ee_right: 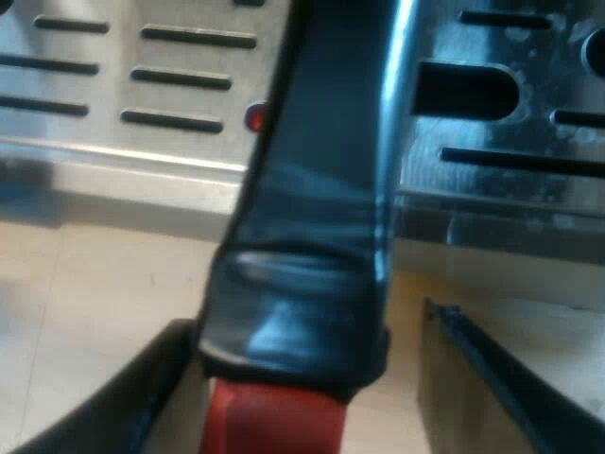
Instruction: Grind coffee beans and then tamp
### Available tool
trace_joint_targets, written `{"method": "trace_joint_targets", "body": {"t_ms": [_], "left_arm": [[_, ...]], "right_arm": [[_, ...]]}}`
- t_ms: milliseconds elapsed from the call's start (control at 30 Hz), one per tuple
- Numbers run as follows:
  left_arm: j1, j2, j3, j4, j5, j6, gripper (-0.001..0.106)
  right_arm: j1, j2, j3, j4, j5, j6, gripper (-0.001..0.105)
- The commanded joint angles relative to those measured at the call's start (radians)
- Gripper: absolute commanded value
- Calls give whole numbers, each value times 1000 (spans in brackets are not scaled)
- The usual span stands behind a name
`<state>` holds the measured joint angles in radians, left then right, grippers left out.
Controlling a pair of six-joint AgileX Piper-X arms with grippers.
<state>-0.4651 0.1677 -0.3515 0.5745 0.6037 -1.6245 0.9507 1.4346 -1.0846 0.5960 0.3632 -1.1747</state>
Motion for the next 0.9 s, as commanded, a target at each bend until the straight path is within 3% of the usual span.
{"method": "trace_joint_targets", "body": {"t_ms": [33,167,200,233,900], "left_arm": [[-6,-1,-3,-4,-2,0,85],[-6,-1,-3,-4,-2,0,85],[-6,-1,-3,-4,-2,0,85],[-6,-1,-3,-4,-2,0,85],[-6,-1,-3,-4,-2,0,85]], "right_arm": [[-6,0,-4,-1,-1,-25,39],[-6,0,-4,2,-1,-43,21],[-6,0,-4,4,-1,-45,15],[-6,0,-4,16,-1,-45,0],[141,-119,-4,274,-8,-11,0]]}}
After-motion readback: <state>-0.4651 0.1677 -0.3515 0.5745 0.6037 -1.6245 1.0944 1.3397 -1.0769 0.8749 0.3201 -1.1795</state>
